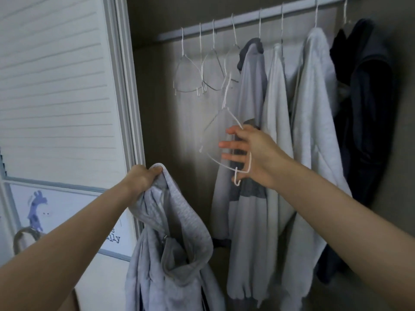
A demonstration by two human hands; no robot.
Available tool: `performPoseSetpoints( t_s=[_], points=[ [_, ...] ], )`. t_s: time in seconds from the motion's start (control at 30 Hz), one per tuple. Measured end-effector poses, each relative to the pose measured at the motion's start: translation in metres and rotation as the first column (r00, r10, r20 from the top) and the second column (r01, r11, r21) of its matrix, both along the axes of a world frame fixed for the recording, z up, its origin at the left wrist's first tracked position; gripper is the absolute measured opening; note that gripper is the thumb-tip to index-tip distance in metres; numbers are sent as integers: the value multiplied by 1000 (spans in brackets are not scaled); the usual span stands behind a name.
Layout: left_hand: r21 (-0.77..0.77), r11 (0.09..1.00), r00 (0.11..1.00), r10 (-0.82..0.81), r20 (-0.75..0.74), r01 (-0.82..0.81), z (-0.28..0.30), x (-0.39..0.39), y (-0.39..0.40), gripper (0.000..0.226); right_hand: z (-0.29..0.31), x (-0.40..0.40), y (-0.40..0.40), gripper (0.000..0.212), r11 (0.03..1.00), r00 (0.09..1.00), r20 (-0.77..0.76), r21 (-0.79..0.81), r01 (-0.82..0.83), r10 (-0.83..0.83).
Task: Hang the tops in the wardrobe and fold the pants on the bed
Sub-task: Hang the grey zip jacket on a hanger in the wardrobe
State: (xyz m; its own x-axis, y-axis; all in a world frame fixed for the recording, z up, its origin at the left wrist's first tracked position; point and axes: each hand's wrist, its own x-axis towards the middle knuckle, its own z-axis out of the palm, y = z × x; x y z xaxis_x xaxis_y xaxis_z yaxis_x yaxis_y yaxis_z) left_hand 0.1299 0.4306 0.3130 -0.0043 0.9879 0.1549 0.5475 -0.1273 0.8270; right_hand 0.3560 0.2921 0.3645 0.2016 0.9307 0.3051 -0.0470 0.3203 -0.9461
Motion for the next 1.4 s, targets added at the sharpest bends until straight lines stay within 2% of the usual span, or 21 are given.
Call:
performPoseSetpoints(
  t_s=[0.07, 0.17, 0.23, 0.5, 0.63, 0.93, 1.03, 1.17, 1.27, 1.4],
  points=[
    [-1, 1000, 1000, 8, -2, -8, -4, -1, 1, 63, -12, 8, -19, 21, 993, 987, -124, -39, -109, 103],
    [-18, 1000, 1000, 8, -12, -8, -11, 1, 2, 63, -15, 23, -33, 26, 994, 960, -257, 35, -102, 108],
    [-28, 1000, 999, -1, -32, 0, -15, 5, 4, 62, -13, 29, -34, 27, 995, 959, -267, 61, -80, 94],
    [8, 999, 996, -53, -78, 53, -22, 25, 5, 55, 8, 37, -33, 26, 998, 982, -189, 59, 21, -9],
    [44, 997, 994, -66, -82, 70, -22, 22, 7, 51, 17, 35, -31, 25, 986, 987, -133, 127, 109, -92],
    [114, 993, 997, -28, -75, 36, -15, 24, 12, 54, 9, 33, -52, 24, 952, 979, -14, 234, 199, -202],
    [122, 992, 998, -16, -66, 24, -14, 27, 14, 54, 7, 33, -66, 21, 963, 987, 21, 226, 149, -157],
    [147, 989, 996, -1, -93, 14, -11, 26, 19, 53, -9, 35, -92, 25, 985, 987, 143, 168, 42, -66],
    [165, 986, 987, 42, -154, -16, -12, 19, 25, 54, -13, 41, -107, 26, 995, 993, 114, 82, -53, 43],
    [113, 993, 993, 40, -110, -28, -14, 6, 32, 49, -14, 59, -125, 27, 996, 991, 105, 26, -82, 79]
  ],
)
